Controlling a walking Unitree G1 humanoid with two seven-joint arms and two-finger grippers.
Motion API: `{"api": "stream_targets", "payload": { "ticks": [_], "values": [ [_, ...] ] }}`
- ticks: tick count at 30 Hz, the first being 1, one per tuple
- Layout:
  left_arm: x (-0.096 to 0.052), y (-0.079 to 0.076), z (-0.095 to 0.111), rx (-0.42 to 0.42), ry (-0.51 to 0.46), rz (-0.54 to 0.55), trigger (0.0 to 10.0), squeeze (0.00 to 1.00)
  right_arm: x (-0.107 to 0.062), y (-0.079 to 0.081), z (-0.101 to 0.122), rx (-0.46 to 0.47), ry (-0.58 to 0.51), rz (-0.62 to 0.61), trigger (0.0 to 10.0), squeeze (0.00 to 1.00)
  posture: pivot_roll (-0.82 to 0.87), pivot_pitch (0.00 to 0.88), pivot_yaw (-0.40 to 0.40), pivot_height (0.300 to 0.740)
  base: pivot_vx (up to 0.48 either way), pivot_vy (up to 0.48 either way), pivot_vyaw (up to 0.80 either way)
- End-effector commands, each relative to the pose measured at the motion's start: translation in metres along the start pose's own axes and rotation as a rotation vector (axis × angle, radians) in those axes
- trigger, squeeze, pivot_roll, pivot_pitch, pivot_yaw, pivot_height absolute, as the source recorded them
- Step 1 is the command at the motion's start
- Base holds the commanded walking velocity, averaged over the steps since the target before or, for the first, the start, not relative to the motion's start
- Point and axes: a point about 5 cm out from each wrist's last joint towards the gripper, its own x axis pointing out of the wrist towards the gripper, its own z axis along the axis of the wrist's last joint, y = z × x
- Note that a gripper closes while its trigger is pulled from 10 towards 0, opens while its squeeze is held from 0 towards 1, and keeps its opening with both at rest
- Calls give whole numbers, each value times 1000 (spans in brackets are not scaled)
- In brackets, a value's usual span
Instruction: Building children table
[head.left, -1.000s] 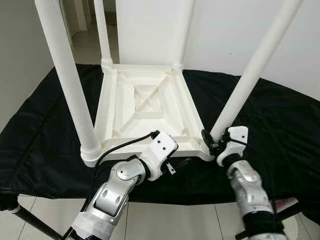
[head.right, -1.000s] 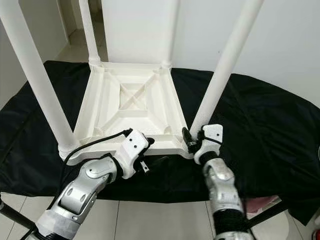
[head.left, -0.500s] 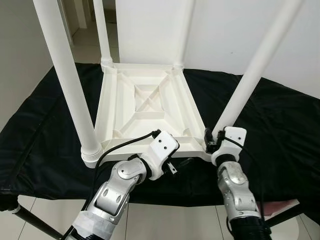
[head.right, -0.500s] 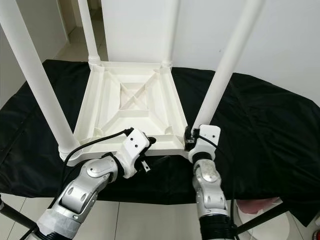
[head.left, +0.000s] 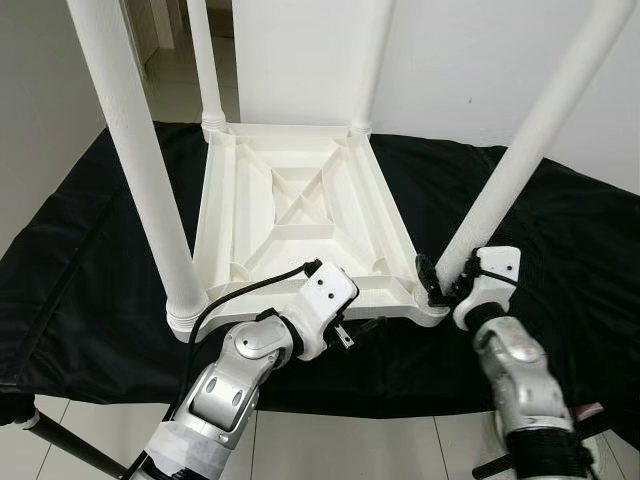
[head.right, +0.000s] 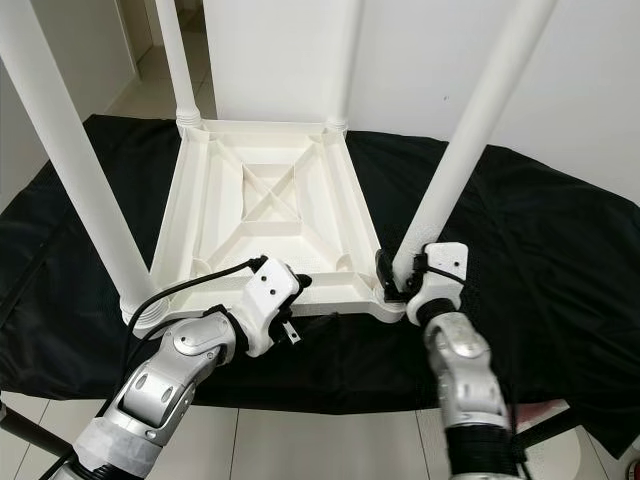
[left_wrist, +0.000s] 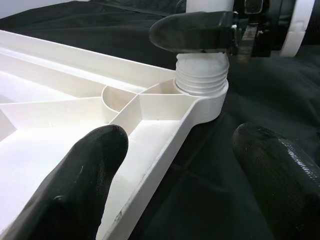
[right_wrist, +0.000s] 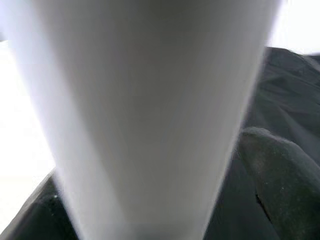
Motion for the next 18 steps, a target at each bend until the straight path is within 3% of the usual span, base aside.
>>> {"api": "stream_targets", "payload": {
  "ticks": [1,3,8,16,17,18],
  "values": [
    [1,2,-3,-15,13,7,10000,0,-3,2,-3,-13,20,94,10000,0,29,56,-49,740,0,0,0],
    [1,5,-3,-14,13,16,10000,0,-5,1,-4,-40,30,198,10000,0,31,56,-50,740,0,0,0],
    [1,5,-2,-12,13,17,10000,0,-7,-2,-4,-47,49,324,10000,0,31,53,-47,740,0,0,0],
    [2,4,-2,-11,10,11,10000,0,-2,-7,-6,-45,64,395,10000,0,35,52,-45,740,0,0,0],
    [3,4,-1,-10,9,10,10000,0,-1,-9,-7,-44,70,402,4980,0,40,50,-46,740,0,0,0],
    [3,4,-1,-9,9,9,10000,0,1,-10,-8,-42,73,406,4196,0,42,50,-47,740,0,0,0]
  ]
}}
